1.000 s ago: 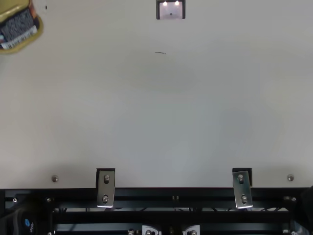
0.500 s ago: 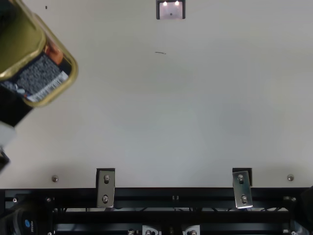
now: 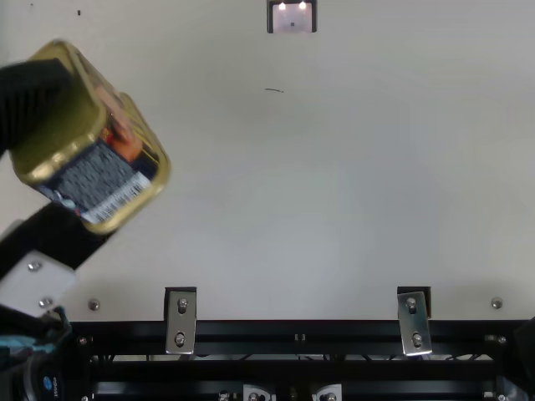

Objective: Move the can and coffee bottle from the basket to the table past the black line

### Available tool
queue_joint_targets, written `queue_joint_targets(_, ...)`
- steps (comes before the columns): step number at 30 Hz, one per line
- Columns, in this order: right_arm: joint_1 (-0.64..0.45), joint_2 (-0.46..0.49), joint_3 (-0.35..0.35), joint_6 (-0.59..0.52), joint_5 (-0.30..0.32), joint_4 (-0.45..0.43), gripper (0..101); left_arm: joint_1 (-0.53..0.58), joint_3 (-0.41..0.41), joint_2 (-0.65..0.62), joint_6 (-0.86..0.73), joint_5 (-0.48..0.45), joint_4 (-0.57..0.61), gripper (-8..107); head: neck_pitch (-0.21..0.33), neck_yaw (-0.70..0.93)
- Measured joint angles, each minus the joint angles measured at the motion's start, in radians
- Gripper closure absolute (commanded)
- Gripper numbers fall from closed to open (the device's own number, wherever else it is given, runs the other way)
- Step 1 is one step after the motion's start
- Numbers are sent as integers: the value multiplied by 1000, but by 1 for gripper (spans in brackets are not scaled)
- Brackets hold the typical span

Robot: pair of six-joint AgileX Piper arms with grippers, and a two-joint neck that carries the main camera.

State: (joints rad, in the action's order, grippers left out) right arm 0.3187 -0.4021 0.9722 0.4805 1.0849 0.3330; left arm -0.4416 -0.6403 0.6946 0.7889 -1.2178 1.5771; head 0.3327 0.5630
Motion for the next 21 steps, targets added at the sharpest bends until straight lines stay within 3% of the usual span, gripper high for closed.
queue_joint_targets(21,0,0,0,0,0,0,0,0,4,8,-12,-2,5,89,0,0)
